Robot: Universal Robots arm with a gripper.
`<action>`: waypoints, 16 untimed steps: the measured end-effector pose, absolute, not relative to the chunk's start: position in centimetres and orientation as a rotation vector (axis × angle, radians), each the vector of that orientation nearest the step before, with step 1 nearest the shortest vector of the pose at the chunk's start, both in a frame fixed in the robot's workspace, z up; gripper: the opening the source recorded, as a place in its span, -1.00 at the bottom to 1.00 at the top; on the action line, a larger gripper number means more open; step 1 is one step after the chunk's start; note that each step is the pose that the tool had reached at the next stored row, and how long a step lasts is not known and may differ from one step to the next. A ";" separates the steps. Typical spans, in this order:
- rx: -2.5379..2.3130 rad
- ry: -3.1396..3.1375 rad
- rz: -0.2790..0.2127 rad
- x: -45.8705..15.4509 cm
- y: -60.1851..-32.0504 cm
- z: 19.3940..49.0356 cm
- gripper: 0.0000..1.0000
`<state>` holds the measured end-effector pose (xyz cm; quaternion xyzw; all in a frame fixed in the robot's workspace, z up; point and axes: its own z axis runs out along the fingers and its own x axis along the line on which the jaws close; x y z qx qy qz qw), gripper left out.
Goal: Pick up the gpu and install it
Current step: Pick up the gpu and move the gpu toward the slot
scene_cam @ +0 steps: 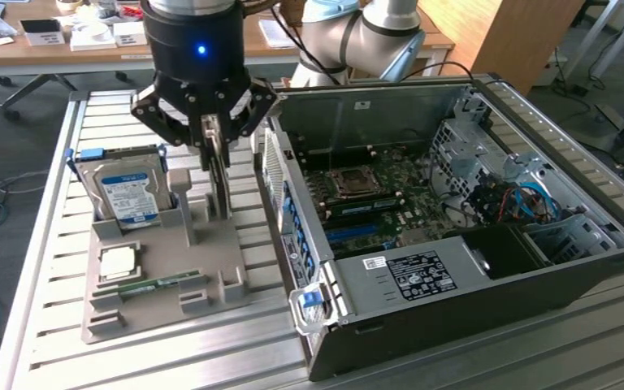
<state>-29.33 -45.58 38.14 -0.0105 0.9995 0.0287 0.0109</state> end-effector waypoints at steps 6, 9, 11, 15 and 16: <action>-0.033 3.118 0.090 -29.3 -45.6 39.9 -0.47; -0.033 3.118 0.090 -29.3 -45.6 40.6 -0.47; -0.033 3.118 0.090 -29.3 -45.6 40.9 -0.47; -0.033 3.118 0.090 -29.3 -45.6 41.2 -0.47; -0.033 3.118 0.090 -29.3 -45.6 41.2 -0.47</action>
